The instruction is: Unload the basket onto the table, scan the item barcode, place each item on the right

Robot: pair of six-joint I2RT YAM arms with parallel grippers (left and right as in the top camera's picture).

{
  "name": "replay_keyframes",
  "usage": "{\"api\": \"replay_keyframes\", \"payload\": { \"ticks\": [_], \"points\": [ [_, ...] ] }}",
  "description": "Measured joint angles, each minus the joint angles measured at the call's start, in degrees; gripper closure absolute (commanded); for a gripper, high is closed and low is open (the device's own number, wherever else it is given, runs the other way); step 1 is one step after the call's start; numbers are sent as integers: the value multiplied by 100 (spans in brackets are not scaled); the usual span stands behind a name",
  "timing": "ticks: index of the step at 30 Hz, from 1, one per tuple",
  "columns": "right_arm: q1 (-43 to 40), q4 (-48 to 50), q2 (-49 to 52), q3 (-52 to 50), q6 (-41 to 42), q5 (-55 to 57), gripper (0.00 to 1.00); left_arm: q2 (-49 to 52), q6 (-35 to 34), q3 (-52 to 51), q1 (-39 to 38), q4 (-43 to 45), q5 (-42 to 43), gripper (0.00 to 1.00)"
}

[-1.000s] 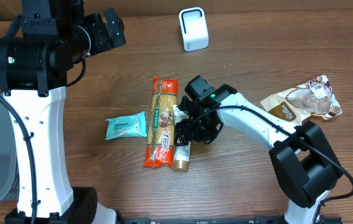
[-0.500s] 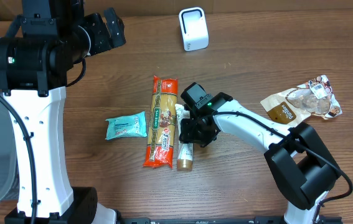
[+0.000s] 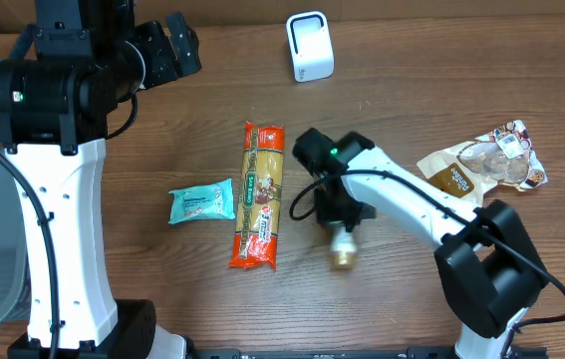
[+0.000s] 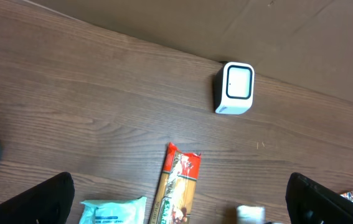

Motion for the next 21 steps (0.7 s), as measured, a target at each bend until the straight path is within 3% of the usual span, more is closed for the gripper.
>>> {"api": "replay_keyframes", "payload": {
  "ticks": [5,10,11,14,21],
  "points": [
    [0,-280,-15,282,0,1261,96,0,-2,0,0,-2,0,1],
    [9,-337,531,326,2,1587,94,0,0,0,0,-4,2,0],
    [26,-343,699,330,4,1617,90,0,0,0,0,-2,0,1],
    [201,-391,872,428,153,1784,63,0,0,0,0,-4,2,0],
    [686,-278,1121,428,188,1733,21,0,0,0,0,-4,0,0]
  ]
}}
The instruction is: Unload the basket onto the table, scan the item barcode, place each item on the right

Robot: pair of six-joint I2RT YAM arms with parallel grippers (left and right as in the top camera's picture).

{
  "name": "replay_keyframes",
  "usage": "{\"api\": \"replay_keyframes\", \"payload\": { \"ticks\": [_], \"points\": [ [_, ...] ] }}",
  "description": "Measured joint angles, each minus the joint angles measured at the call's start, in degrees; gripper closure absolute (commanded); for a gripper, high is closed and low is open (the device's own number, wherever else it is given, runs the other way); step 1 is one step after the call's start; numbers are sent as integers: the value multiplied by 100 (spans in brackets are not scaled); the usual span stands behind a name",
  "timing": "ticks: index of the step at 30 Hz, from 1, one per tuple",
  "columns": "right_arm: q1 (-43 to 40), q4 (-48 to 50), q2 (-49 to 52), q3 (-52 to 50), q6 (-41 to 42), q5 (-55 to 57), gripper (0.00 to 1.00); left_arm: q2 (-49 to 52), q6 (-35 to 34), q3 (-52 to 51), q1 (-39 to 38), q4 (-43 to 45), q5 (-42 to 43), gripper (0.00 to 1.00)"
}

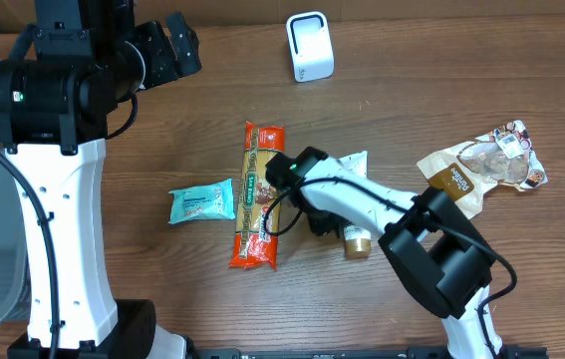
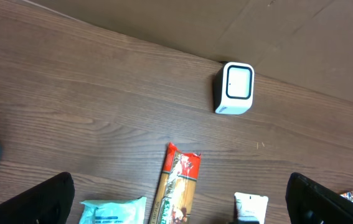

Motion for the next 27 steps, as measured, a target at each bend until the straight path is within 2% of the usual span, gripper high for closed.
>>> {"api": "replay_keyframes", "payload": {
  "ticks": [2,6,10,13,14,16,20,27],
  "points": [
    [133,0,0,0,-7,-68,17,0,0,0,0,0,0,0],
    [251,-181,0,98,11,-221,16,0,0,0,-2,0,0,0],
    [31,-496,-2,549,-20,-350,17,0,0,0,0,0,0,1],
    [-302,-535,-105,916,-184,-570,29,0,0,0,0,0,0,1],
    [-415,-457,-195,955,-319,-734,38,0,0,0,0,0,0,1],
    [-601,-304,-382,990,-610,-1200,64,0,0,0,0,0,0,0],
    [-684,131,-636,997,-1373,-2577,65,0,0,0,0,0,2,0],
    [-278,688,-649,-72,-1458,-3355,71,0,-2,0,0,2,0,1]
  ]
}}
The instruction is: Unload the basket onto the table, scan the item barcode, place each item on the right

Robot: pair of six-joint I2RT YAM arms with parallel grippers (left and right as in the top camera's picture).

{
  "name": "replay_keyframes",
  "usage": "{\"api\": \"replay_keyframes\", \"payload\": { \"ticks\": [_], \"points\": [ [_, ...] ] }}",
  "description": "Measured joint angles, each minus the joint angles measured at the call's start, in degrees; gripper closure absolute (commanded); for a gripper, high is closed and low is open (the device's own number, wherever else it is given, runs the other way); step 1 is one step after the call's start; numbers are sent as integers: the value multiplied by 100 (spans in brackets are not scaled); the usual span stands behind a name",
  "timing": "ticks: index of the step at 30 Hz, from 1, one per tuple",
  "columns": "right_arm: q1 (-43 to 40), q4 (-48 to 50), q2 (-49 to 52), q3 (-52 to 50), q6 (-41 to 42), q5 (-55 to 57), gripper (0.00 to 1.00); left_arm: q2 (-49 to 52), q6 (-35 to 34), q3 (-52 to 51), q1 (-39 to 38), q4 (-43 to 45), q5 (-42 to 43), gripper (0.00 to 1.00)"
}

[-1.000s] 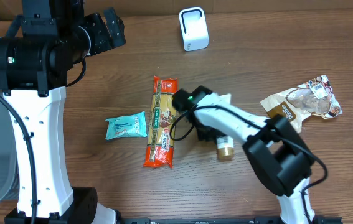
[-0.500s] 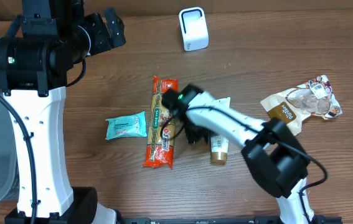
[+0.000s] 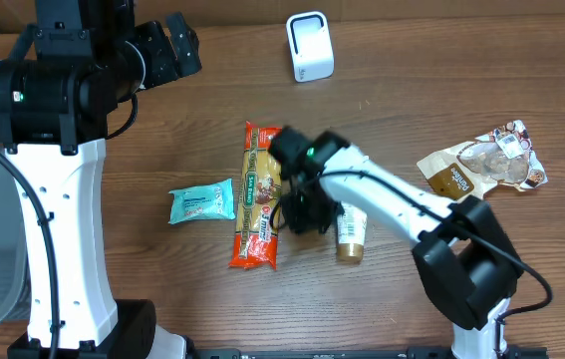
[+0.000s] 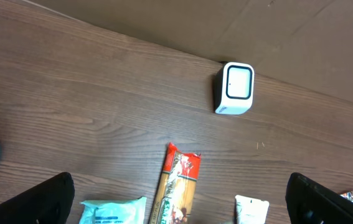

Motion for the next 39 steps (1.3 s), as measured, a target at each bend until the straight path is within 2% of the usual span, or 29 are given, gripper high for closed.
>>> {"api": "replay_keyframes", "payload": {
  "ticks": [5,12,19,24,32,34,37,39],
  "points": [
    [26,-7,4,-778,680,424,75,0,2,0,0,-2,0,0],
    [-59,-501,4,-879,1436,1777,75,0,0,0,0,-2,0,0],
    [-313,-490,4,-879,1611,3080,76,0,0,0,0,-2,0,0],
    [-588,-155,4,-879,1613,3790,83,0,2,0,0,-2,0,1],
    [-1019,382,-210,-911,1272,3515,83,0,0,0,0,-2,0,0],
    [-1012,463,-581,-938,1226,3241,80,0,0,0,0,-2,0,0],
    [-1021,634,-1298,-938,1252,2820,68,0,2,0,0,-2,0,0],
    [-1054,745,-1753,-933,1447,2583,51,0,2,0,-2,-2,0,0]
  ]
}}
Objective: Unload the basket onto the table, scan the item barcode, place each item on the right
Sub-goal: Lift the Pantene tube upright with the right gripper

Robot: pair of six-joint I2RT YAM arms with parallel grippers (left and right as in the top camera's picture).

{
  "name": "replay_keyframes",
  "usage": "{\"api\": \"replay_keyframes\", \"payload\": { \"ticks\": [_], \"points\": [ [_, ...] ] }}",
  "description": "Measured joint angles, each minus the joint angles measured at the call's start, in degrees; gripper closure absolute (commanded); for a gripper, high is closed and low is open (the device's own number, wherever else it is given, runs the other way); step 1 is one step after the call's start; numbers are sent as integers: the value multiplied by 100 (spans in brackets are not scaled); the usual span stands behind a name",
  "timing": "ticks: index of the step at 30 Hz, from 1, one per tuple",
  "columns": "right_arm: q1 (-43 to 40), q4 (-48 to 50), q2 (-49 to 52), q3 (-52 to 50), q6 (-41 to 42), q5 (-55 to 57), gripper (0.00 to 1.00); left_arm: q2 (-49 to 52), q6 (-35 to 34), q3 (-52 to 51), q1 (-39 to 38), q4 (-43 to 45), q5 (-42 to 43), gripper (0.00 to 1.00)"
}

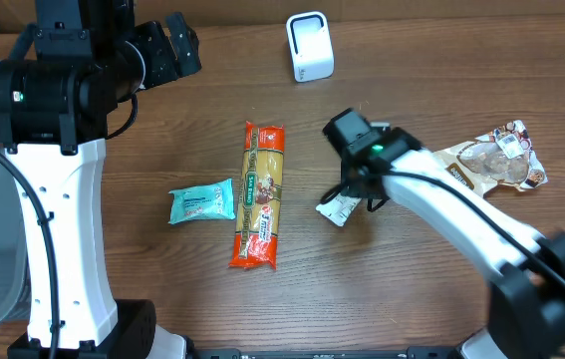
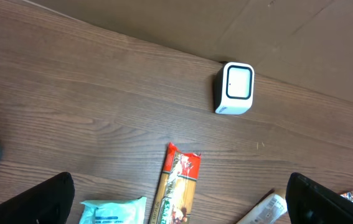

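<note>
My right gripper (image 1: 354, 195) is shut on a white tube (image 1: 337, 208) and holds it tilted, its free end pointing to the lower left. In the left wrist view the tube (image 2: 264, 210) shows a barcode label near the bottom edge. The white scanner (image 1: 310, 47) stands at the back of the table; the left wrist view shows the scanner (image 2: 234, 89) from above. My left gripper (image 2: 179, 205) is open, raised at the back left, with nothing between its fingers.
A long red and yellow pasta pack (image 1: 260, 194) lies left of the tube. A teal packet (image 1: 202, 202) lies further left. A brown snack bag (image 1: 486, 165) sits at the right. A grey basket stands off the table's left edge.
The tube lay flat on the table with my right gripper beside the pasta pack. Now the gripper is further right and back, and shut on the tube. The left arm has not moved.
My right gripper first stood over the tube lying near the table's middle. It then stood left of the tube, close to the pasta pack, and stayed near there at the following moment. Now it grips the tube, tilted, to the right of the pasta pack.
</note>
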Motion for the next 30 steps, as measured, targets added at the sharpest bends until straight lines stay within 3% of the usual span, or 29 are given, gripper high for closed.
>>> {"api": "replay_keyframes", "payload": {
  "ticks": [1,5,12,20,24,28,30],
  "points": [
    [-33,81,-144,4,179,-94,34,0,0,0,2,0,0,0],
    [-120,588,-114,-26,664,-435,1,0,0,0,2,2,0,1],
    [-240,1276,590,-699,1261,-1423,2,0,0,0,2,0,0,0],
    [-866,2098,640,-1322,1366,-1978,18,0,0,0,2,0,0,0],
    [-1117,2857,568,-1700,1235,-2347,39,0,0,0,2,-2,2,0],
    [-1362,3287,540,-1985,1032,-2798,79,0,0,0,0,0,0,1],
    [-1436,3270,540,-2037,949,-2988,88,0,0,0,2,0,0,0]
  ]
}}
